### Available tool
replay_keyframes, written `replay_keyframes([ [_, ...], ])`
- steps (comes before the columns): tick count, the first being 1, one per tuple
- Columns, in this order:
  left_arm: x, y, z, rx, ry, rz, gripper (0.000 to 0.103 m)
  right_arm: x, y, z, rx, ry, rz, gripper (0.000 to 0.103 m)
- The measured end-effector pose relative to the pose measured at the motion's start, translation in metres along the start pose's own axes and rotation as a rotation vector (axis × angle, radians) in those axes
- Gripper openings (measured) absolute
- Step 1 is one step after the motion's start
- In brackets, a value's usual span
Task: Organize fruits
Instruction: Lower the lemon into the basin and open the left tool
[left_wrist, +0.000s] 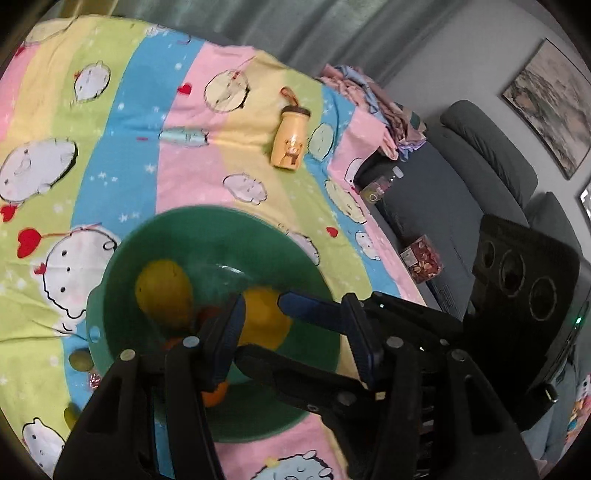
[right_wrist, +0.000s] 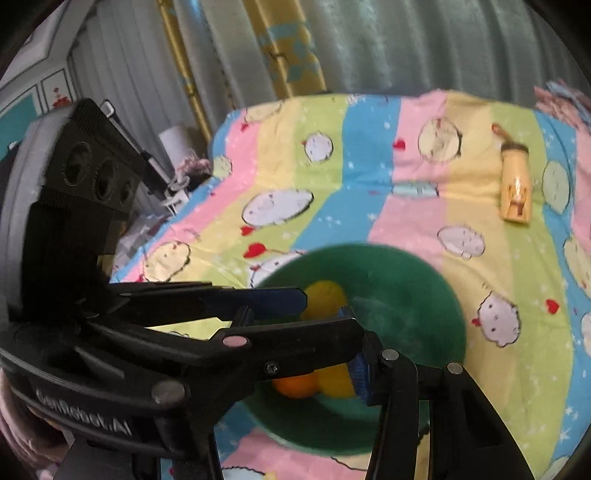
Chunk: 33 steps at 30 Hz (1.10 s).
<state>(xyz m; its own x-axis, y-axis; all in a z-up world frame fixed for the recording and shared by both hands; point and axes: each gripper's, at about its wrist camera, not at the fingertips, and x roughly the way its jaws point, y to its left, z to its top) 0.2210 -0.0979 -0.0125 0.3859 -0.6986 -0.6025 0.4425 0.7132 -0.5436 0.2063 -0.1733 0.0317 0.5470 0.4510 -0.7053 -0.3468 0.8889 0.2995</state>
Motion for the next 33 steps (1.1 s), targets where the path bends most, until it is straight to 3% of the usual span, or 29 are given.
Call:
replay_keyframes([
  [8,0.001,0.010,-0.005,0.037,-0.008,0.060,0.057,0.012,0.001,-0.005,0.008,0.014,-0.002,0.051],
  [18,-0.027,0.010,-0.009,0.089,-0.081,0.223,0.085,-0.004,0.007,-0.013,0.034,0.004,-0.049,0.056],
  [20,-0.035,0.008,-0.013,0.103,-0.099,0.243,0.090,-0.012,0.008,-0.017,0.045,-0.008,-0.058,0.063],
  [24,-0.051,0.003,-0.023,0.123,-0.122,0.295,0.101,-0.030,0.014,-0.026,0.069,-0.034,-0.074,0.067],
  [26,-0.059,0.002,-0.028,0.126,-0.132,0.303,0.102,-0.039,0.017,-0.030,0.081,-0.049,-0.071,0.071],
  [33,-0.086,0.003,-0.051,0.099,-0.151,0.317,0.102,-0.059,0.030,-0.044,0.104,-0.071,-0.076,0.071],
])
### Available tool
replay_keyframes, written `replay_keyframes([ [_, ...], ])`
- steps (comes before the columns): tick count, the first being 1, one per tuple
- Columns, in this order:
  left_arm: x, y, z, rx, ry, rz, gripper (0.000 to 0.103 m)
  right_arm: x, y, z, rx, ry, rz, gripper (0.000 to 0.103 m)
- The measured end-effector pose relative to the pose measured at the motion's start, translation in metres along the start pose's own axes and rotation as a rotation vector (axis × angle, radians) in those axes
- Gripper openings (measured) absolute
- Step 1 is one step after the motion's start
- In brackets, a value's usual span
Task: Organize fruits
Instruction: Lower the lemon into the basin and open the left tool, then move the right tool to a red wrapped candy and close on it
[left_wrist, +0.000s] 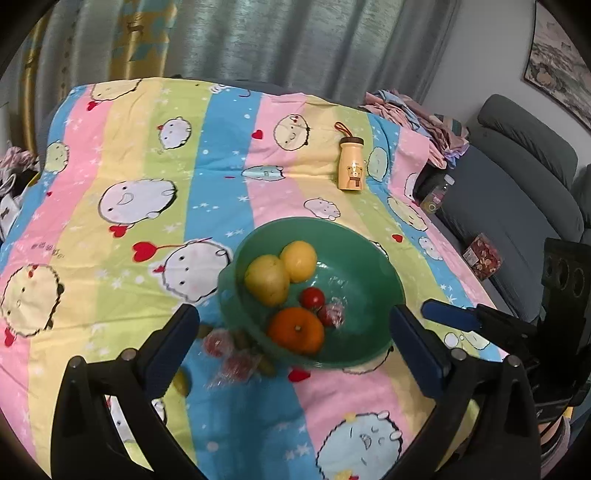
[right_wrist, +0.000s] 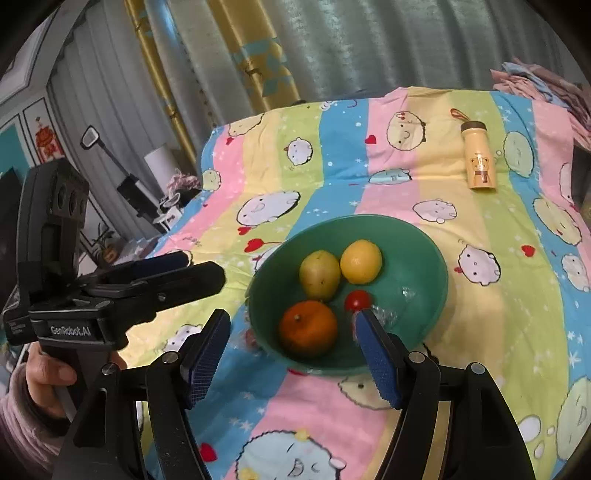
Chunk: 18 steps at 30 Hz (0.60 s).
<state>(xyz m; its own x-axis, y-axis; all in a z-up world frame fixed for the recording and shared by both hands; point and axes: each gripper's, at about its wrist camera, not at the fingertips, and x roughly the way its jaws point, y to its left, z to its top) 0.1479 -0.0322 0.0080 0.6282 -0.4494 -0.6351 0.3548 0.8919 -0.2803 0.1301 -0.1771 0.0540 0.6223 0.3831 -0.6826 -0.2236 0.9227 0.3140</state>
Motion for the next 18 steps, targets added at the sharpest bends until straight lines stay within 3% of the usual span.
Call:
replay_keyframes([
  [4,-0.015,0.014,-0.014,-0.023,0.002,0.025,0.102,-0.009,0.009,-0.010,0.005,-0.002,0.008,0.072],
  [11,-0.036,0.058,-0.042,-0.182,0.000,0.044,0.102,-0.009,0.016,-0.027,0.027,0.024,0.022,0.072],
  [18,-0.040,0.081,-0.067,-0.250,0.027,0.057,0.102,0.004,0.028,-0.043,0.026,0.068,0.045,0.072],
])
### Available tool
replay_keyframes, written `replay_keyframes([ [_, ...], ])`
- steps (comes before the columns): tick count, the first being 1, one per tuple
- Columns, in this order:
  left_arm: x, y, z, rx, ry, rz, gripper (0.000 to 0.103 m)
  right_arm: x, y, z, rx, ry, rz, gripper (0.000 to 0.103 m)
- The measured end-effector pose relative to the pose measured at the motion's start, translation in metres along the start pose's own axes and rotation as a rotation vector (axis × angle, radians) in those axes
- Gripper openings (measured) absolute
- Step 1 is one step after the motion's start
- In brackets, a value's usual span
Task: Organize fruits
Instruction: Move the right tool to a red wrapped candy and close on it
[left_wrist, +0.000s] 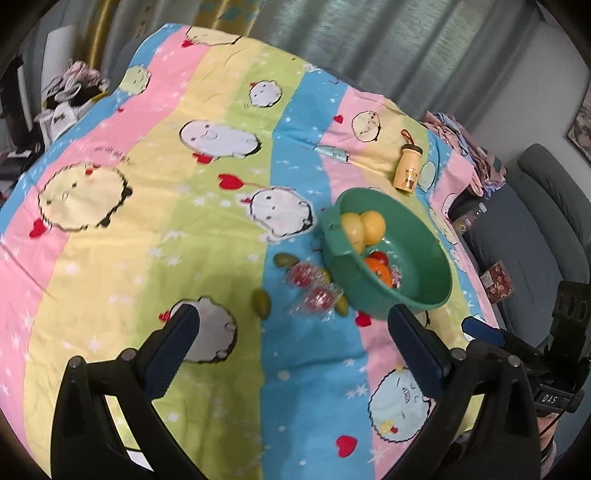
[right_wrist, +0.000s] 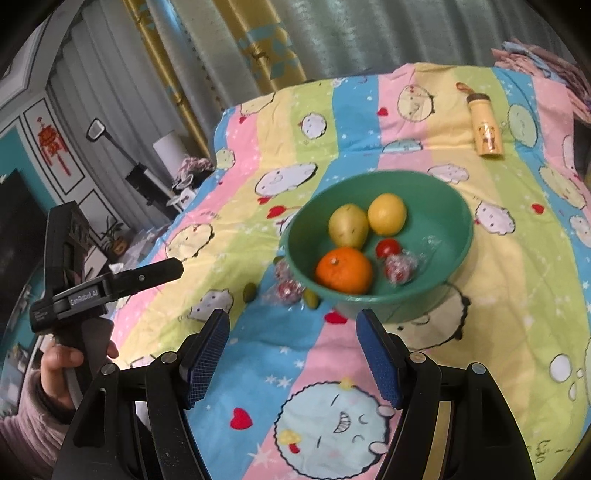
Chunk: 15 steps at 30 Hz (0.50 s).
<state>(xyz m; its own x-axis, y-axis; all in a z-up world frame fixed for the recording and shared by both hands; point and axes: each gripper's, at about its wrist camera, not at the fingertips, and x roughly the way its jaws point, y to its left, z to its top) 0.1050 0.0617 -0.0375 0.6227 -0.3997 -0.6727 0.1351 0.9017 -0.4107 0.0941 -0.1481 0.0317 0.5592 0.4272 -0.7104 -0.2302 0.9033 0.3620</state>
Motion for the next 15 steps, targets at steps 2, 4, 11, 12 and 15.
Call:
replay_keyframes([
  [2,0.001,0.005,-0.004,-0.002,0.005,-0.003,0.102,0.005,0.003,-0.003,-0.002,0.013,0.010,0.072],
  [4,0.001,0.009,-0.009,-0.003,0.006,-0.014,0.102,0.011,0.007,-0.007,-0.011,0.026,0.016,0.072],
  [11,0.005,0.031,-0.023,-0.018,0.020,-0.035,0.102,0.041,0.024,-0.017,-0.052,0.079,0.039,0.072],
  [12,0.006,0.035,-0.024,-0.025,0.022,-0.039,0.102,0.047,0.026,-0.017,-0.055,0.087,0.039,0.072],
  [15,0.006,0.042,-0.026,-0.034,0.026,-0.038,0.102,0.066,0.030,-0.018,-0.047,0.104,0.039,0.072],
])
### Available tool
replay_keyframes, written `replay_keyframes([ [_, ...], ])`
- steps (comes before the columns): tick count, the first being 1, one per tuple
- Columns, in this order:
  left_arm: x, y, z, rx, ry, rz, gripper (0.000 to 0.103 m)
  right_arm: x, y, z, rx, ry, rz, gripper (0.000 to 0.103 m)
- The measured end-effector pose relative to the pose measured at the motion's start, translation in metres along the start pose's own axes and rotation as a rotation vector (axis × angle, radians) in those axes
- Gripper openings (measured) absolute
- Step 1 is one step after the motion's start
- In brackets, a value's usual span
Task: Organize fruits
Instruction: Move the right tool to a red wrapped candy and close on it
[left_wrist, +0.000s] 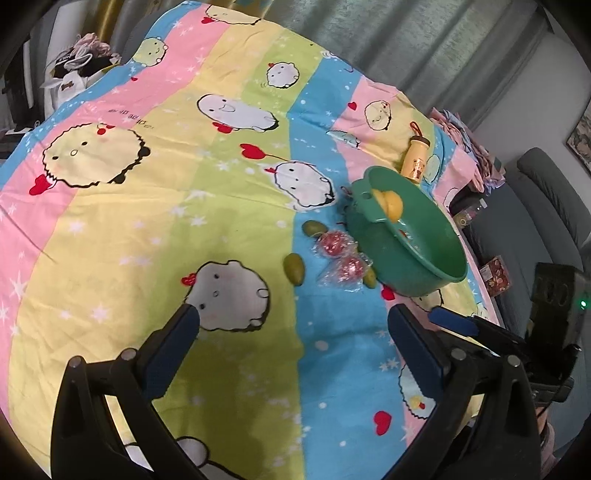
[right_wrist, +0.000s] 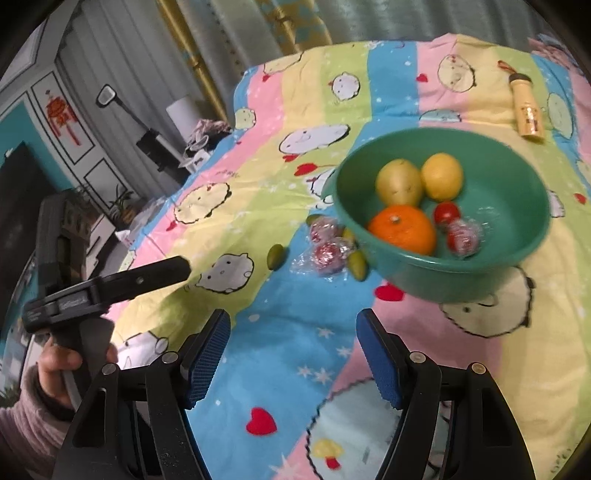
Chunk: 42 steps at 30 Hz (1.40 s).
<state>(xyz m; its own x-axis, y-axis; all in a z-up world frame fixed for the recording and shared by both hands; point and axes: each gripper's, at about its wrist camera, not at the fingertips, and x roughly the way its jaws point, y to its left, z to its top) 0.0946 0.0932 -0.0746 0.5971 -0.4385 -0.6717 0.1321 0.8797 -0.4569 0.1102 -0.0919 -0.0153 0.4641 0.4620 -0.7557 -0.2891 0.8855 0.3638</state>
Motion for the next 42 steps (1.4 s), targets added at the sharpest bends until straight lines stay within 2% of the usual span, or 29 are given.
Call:
replay_keyframes([
  [8,-0.008,0.014,0.001,-0.002,-0.014,-0.019,0.102,0.044,0.013,0.011,-0.018,0.019,-0.074,0.072],
  [15,-0.015,0.023,0.002,-0.013,-0.034,-0.059,0.102,0.069,0.007,0.021,0.048,0.015,-0.157,0.060],
  [20,-0.018,0.025,0.000,0.015,-0.044,-0.060,0.102,0.080,0.000,0.023,0.113,0.006,-0.210,0.057],
  [29,-0.021,0.031,-0.002,0.033,-0.057,-0.086,0.102,0.099,0.004,0.032,0.132,0.001,-0.290,0.057],
  [31,-0.020,0.032,-0.003,0.032,-0.056,-0.095,0.102,0.101,0.005,0.032,0.112,0.003,-0.310,0.052],
  [33,-0.019,0.033,-0.003,0.030,-0.054,-0.103,0.102,0.100,0.002,0.032,0.111,-0.001,-0.315,0.046],
  [35,-0.019,0.033,-0.003,0.024,-0.052,-0.110,0.102,0.099,-0.002,0.032,0.115,-0.005,-0.314,0.035],
  [42,-0.018,0.032,-0.003,0.013,-0.042,-0.120,0.102,0.088,-0.004,0.027,0.129,0.003,-0.240,0.034],
])
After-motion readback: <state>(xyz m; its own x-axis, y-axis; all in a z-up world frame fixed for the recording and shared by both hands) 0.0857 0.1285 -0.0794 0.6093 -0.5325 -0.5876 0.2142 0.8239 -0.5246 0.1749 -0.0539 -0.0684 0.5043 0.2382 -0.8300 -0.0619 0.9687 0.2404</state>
